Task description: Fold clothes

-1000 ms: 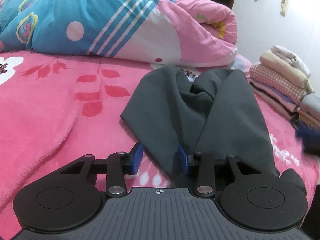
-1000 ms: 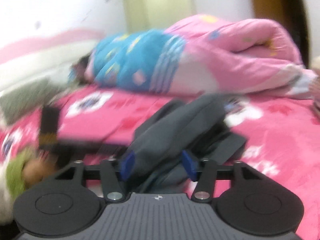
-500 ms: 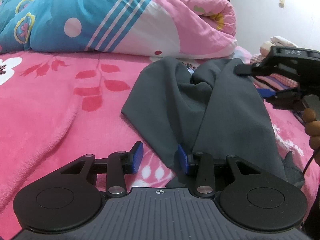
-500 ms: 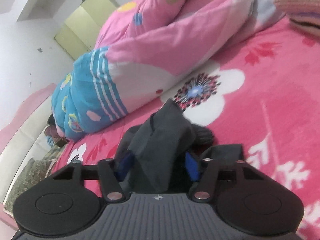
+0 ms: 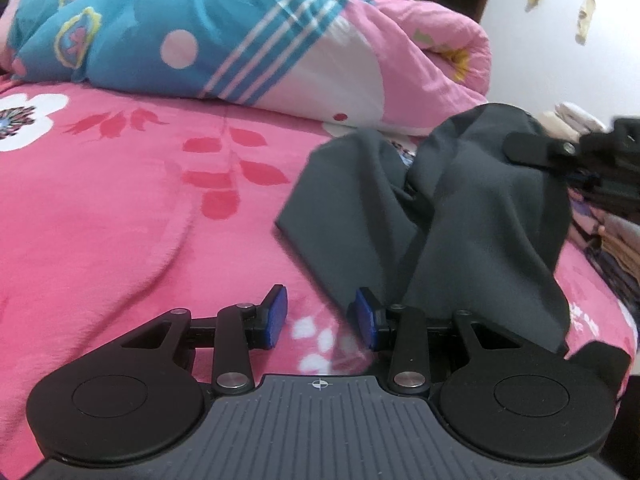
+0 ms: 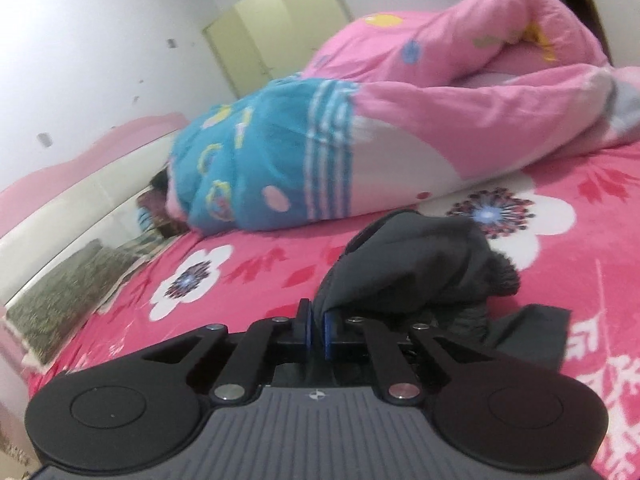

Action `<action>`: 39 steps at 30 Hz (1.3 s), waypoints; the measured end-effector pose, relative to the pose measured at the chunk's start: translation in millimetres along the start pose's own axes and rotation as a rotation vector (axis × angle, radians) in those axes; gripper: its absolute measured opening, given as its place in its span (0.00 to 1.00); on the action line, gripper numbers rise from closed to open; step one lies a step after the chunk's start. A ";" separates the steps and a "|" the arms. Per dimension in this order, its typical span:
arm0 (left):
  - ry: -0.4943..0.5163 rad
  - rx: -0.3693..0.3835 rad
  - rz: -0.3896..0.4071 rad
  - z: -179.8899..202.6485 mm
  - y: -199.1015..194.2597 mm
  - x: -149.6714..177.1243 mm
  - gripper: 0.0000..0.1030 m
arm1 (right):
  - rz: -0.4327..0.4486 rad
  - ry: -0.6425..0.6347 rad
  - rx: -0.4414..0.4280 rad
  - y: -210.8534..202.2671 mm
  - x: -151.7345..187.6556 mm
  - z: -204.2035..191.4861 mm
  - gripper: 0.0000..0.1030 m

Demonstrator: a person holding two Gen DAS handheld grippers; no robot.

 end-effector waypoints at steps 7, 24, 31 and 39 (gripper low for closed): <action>-0.100 -0.022 0.053 -29.7 -20.1 -11.0 0.37 | -0.041 -0.050 -0.062 -1.3 13.0 -33.1 0.05; -0.338 0.069 0.124 -83.5 -55.8 -32.6 0.40 | -0.243 -0.174 -0.214 34.9 85.7 -104.0 0.05; -0.346 0.137 0.104 -79.8 -59.3 -33.8 0.44 | -0.310 -0.212 -0.263 42.5 113.9 -123.2 0.05; -0.241 0.162 0.088 -63.1 -60.9 -30.5 0.51 | -0.331 -0.264 -0.270 35.1 133.3 -137.5 0.06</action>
Point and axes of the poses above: each gripper's, at about its wrist camera, not at the fingertips, and y roughly the way its jaws point, z to its right, x to its underside, the point moved 4 cm from there along y, roughly the way its jaws point, and after that the axes turned 4 degrees about -y, right-handed, at the moved point
